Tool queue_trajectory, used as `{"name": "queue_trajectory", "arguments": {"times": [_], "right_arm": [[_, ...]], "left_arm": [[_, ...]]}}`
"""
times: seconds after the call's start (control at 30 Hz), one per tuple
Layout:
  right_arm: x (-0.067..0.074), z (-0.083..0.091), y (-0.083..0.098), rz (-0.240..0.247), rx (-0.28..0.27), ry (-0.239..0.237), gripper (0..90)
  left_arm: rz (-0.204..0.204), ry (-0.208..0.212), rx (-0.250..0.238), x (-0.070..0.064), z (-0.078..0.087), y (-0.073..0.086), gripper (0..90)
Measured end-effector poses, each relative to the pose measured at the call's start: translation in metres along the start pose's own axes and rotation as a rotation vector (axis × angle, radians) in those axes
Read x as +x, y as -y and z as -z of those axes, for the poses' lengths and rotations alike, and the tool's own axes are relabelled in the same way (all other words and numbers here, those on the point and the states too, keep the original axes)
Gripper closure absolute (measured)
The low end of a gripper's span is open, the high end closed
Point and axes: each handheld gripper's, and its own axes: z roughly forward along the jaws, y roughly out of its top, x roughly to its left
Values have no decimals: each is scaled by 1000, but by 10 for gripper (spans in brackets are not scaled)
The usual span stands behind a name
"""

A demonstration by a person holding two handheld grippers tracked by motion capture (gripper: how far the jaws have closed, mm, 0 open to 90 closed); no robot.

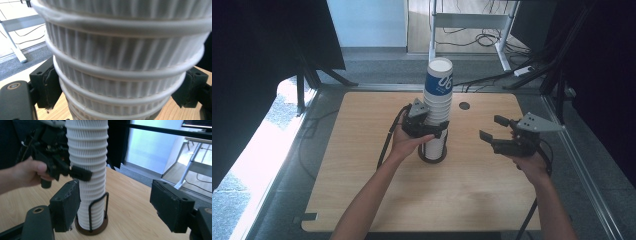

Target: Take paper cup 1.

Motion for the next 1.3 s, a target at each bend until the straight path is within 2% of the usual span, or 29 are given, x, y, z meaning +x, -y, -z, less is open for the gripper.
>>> {"name": "queue_trajectory", "arguments": {"times": [0.1, 0.13, 0.2, 0.37, 0.43, 0.5, 0.53, 0.87, 1.3], "right_arm": [[0, -7, -15, 9, 3, -5, 243], [0, -11, -25, 12, -5, -13, 240], [1, -12, -30, 11, -8, -19, 239], [3, -23, -59, 15, -24, -48, 229], [6, -33, -75, 15, -27, -63, 222], [6, -35, -79, 15, -27, -66, 221], [7, -42, -87, 17, -22, -82, 208], [12, -65, -108, -6, -25, -126, 196], [23, -94, -124, 10, -16, -143, 169]], "left_arm": [[3, -2, 0, -1, 0, 0, 125], [3, -3, 0, -1, 0, 0, 125], [-1, -3, 0, -1, 0, 0, 125], [2, -5, -4, -2, 0, 0, 126], [7, -5, -6, -2, 0, 0, 126], [7, -5, -4, -2, 0, 0, 126], [7, -5, -4, -2, 0, 0, 126], [6, -4, -2, -3, 0, 0, 126], [6, -7, -5, -5, -2, -1, 126]]}}
